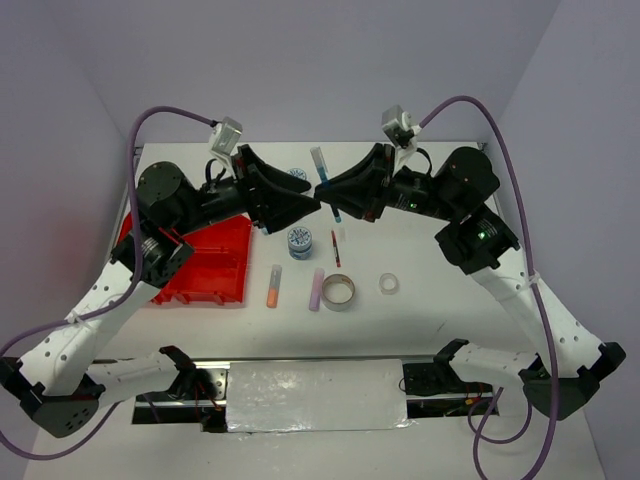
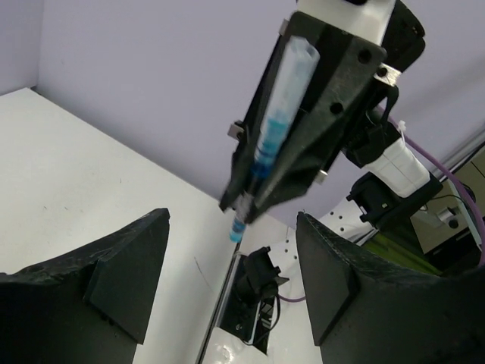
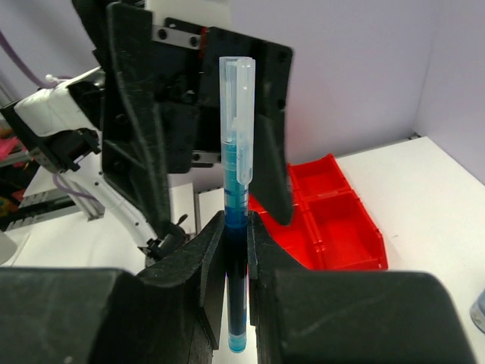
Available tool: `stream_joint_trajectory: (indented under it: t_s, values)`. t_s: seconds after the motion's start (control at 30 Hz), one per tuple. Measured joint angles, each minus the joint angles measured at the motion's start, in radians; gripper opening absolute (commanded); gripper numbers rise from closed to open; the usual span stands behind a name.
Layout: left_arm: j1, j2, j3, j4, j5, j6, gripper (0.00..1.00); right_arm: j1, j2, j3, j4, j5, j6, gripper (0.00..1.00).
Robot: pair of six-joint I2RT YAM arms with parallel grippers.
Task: Sort the stationery into containers
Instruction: Place the pen in the storage box.
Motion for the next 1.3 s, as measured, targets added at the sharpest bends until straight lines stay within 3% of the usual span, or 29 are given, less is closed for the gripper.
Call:
stream_joint_trajectory:
  t_s: [0.53, 0.77, 0.8, 0.87, 0.9, 0.93, 0.97, 1.0, 1.03, 1.07, 1.17, 1.3]
  values:
    - [0.032, 0.017, -0.031, 0.150, 0.002, -0.030, 0.63, 0.073, 0.023, -0.027, -0.003, -0.018, -0.002, 0.00]
    - [0.039, 0.032, -0.047, 0.202, 0.041, -0.062, 0.41, 0.079, 0.045, -0.027, -0.008, -0.012, -0.002, 0.00]
    - [0.039, 0.034, -0.051, 0.213, 0.047, -0.065, 0.31, 0.080, 0.047, -0.027, -0.007, -0.012, -0.001, 0.00]
    - [0.039, 0.034, -0.061, 0.232, 0.062, -0.079, 0.19, 0.081, 0.052, -0.027, -0.010, -0.008, 0.001, 0.00]
    - [0.039, 0.034, -0.065, 0.235, 0.066, -0.074, 0.06, 0.081, 0.056, -0.026, -0.012, -0.007, 0.008, 0.04]
    - [0.042, 0.035, -0.068, 0.240, 0.072, -0.076, 0.00, 0.081, 0.059, -0.024, -0.014, 0.000, 0.011, 0.12]
    - [0.046, 0.037, -0.069, 0.238, 0.074, -0.076, 0.00, 0.081, 0.061, -0.024, -0.016, 0.003, 0.014, 0.25]
    - [0.047, 0.039, -0.069, 0.235, 0.072, -0.075, 0.00, 0.081, 0.062, -0.023, -0.019, 0.004, 0.017, 0.48]
    - [0.048, 0.042, -0.068, 0.227, 0.069, -0.076, 0.00, 0.081, 0.063, -0.023, -0.021, 0.009, 0.019, 0.59]
    - [0.052, 0.047, -0.066, 0.212, 0.058, -0.075, 0.00, 0.082, 0.063, -0.023, -0.026, 0.011, 0.015, 0.99]
    - [0.075, 0.055, -0.045, 0.110, -0.014, -0.055, 0.00, 0.077, 0.061, -0.024, -0.046, 0.050, -0.017, 1.00]
    - [0.180, 0.058, -0.011, -0.083, -0.214, -0.058, 0.00, 0.033, 0.013, -0.102, -0.072, 0.135, -0.047, 1.00]
